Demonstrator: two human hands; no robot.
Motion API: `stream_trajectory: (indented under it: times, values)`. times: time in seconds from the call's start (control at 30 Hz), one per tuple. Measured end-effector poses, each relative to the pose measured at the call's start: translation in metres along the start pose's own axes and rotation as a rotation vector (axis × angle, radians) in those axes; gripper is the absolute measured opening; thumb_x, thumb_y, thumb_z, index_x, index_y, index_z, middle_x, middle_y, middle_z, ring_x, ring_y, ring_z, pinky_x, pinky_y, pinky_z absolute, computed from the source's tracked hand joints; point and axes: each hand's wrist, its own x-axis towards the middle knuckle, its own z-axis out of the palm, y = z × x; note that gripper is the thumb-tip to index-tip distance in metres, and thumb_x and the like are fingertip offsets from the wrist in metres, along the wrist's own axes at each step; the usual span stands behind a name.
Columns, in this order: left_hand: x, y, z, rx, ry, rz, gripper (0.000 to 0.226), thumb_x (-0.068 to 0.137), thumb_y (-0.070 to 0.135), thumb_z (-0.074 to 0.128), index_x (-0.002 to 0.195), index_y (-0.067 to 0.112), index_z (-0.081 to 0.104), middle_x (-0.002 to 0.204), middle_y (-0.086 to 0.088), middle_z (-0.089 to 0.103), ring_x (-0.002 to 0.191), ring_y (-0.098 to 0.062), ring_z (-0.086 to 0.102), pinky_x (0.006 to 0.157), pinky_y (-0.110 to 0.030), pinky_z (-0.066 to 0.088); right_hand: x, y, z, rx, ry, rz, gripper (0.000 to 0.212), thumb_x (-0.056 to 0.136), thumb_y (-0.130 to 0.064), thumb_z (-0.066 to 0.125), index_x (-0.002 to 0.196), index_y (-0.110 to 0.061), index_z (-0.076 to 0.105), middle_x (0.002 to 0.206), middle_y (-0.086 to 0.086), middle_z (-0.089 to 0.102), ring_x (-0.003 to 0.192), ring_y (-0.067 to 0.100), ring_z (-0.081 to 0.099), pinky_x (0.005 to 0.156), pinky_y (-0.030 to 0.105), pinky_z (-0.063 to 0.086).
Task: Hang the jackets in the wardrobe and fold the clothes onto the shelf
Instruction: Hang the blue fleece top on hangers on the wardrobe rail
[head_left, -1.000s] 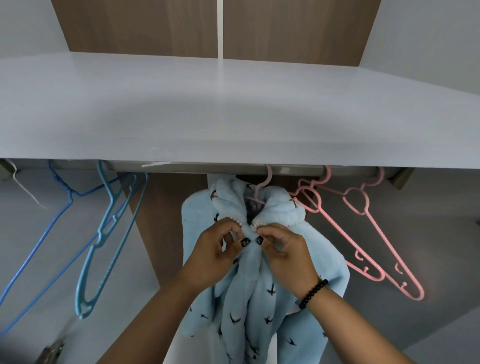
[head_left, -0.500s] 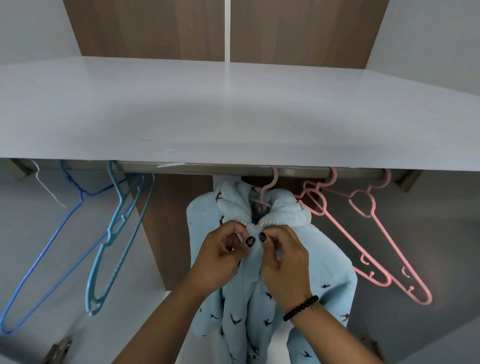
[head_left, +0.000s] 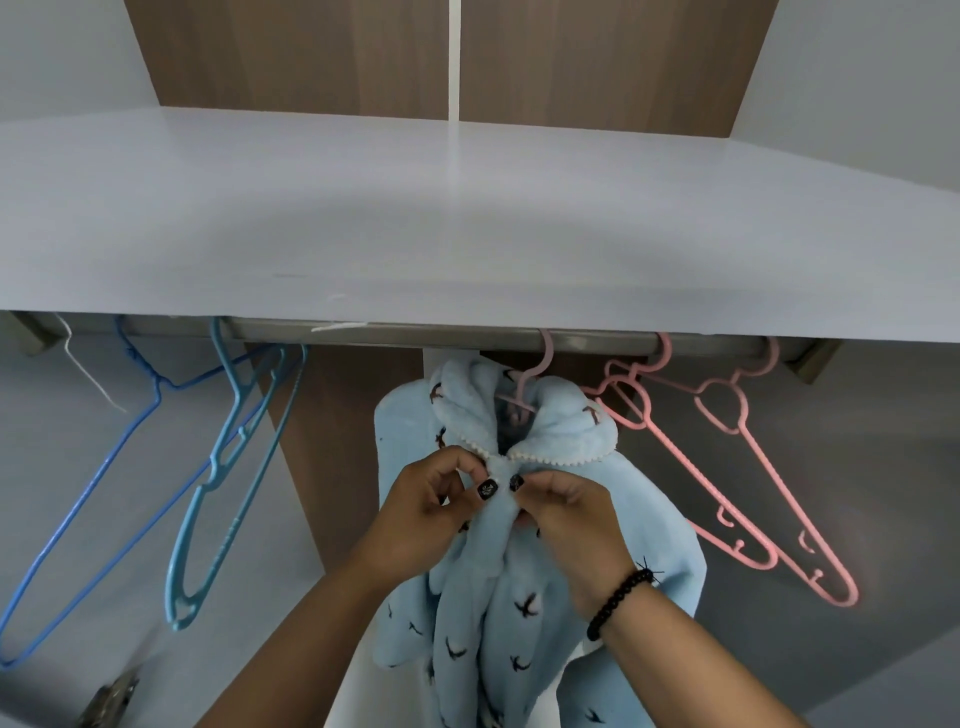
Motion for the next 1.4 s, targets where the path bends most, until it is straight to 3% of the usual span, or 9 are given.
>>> stream_trajectory:
  times: [0.1,0.23,0.4,0.57,0.8,0.87,1.13,1.3,1.4]
  values:
    - [0.000,-0.007,0.001,0.029,-0.002,-0.026,0.017,0.088,0.012,0.065,0.080,0.026,0.064,0.066,-0.024,0.056,0.050,-0.018,0.040,0.052,-0.025,0.035,0.002,0.006,-0.005,-0.120,0.007,-0.049,0.020,0.086,-0.002,0.063,0.069,-0.006,0.071,0.070,0.008,0.071,0.067,0.014,0.063,0.069,0.027,0.055]
    - [-0.004,-0.014,0.005,0.072,-0.007,-0.149,0.030,0.092,0.007,0.061,0.071,0.030,0.064,0.061,0.003,0.059,0.053,-0.011,0.047,0.055,-0.025,0.041,-0.002,0.027,-0.006,-0.363,0.018,-0.157,0.029,0.083,-0.002,0.062,0.060,-0.019,0.064,0.059,-0.008,0.064,0.058,0.000,0.059,0.059,0.013,0.046]
    - [0.002,-0.018,0.008,0.069,0.083,-0.328,0.011,0.092,0.027,0.061,0.082,0.026,0.066,0.081,-0.010,0.066,0.069,-0.022,0.059,0.070,-0.033,0.049,-0.007,0.056,-0.004,-0.540,-0.061,-0.158,0.038,0.083,-0.006,0.062,0.063,-0.039,0.061,0.065,-0.039,0.060,0.076,-0.010,0.061,0.066,0.005,0.044]
    - [0.021,-0.010,0.007,0.037,0.299,-0.362,0.030,0.087,0.025,0.069,0.112,0.017,0.054,0.106,0.001,0.062,0.082,-0.014,0.064,0.079,-0.032,0.055,0.001,0.027,-0.026,-0.421,0.215,-0.295,0.011,0.081,-0.019,0.071,0.074,-0.023,0.063,0.071,-0.010,0.065,0.069,-0.001,0.061,0.064,0.011,0.044]
    - [0.059,-0.008,0.024,0.143,0.303,-0.364,0.065,0.079,0.028,0.077,0.126,0.018,0.033,0.111,0.003,0.049,0.097,-0.011,0.054,0.073,-0.016,0.042,0.037,-0.026,-0.049,-0.230,0.311,-0.087,0.029,0.084,-0.038,0.069,0.092,-0.016,0.052,0.071,0.011,0.065,0.044,0.023,0.065,0.047,0.031,0.048]
    - [0.065,-0.013,0.029,0.105,0.291,-0.368,0.052,0.084,0.023,0.072,0.116,0.018,0.032,0.097,0.000,0.059,0.084,-0.012,0.058,0.060,-0.012,0.040,0.043,-0.018,-0.050,-0.215,0.293,-0.117,0.025,0.086,-0.031,0.069,0.093,-0.009,0.058,0.067,0.013,0.060,0.043,0.027,0.062,0.044,0.028,0.046]
    - [0.039,-0.054,0.019,0.031,0.370,-0.532,0.026,0.082,0.012,0.068,0.103,0.011,0.052,0.082,-0.003,0.062,0.083,-0.026,0.061,0.067,-0.032,0.047,0.029,0.020,-0.069,-0.075,0.360,-0.149,0.026,0.082,-0.001,0.069,0.069,0.004,0.048,0.057,0.010,0.037,0.052,0.024,0.042,0.044,0.032,0.047]
    - [0.057,-0.039,-0.003,0.076,0.390,-0.393,0.090,0.046,0.035,0.075,0.126,0.003,0.047,0.117,-0.015,0.060,0.100,-0.024,0.061,0.081,-0.034,0.051,0.029,-0.007,-0.081,-0.189,0.135,-0.055,0.019,0.082,-0.008,0.072,0.076,0.007,0.061,0.061,0.012,0.054,0.048,0.014,0.054,0.050,0.021,0.047]
    - [0.082,-0.005,-0.012,0.145,0.357,-0.211,0.072,0.068,0.027,0.076,0.132,0.013,0.046,0.128,-0.002,0.054,0.119,-0.021,0.053,0.095,-0.036,0.046,0.042,-0.031,-0.075,-0.291,0.223,-0.144,0.013,0.079,-0.023,0.075,0.077,-0.012,0.070,0.068,0.001,0.060,0.065,0.013,0.059,0.068,0.029,0.052]
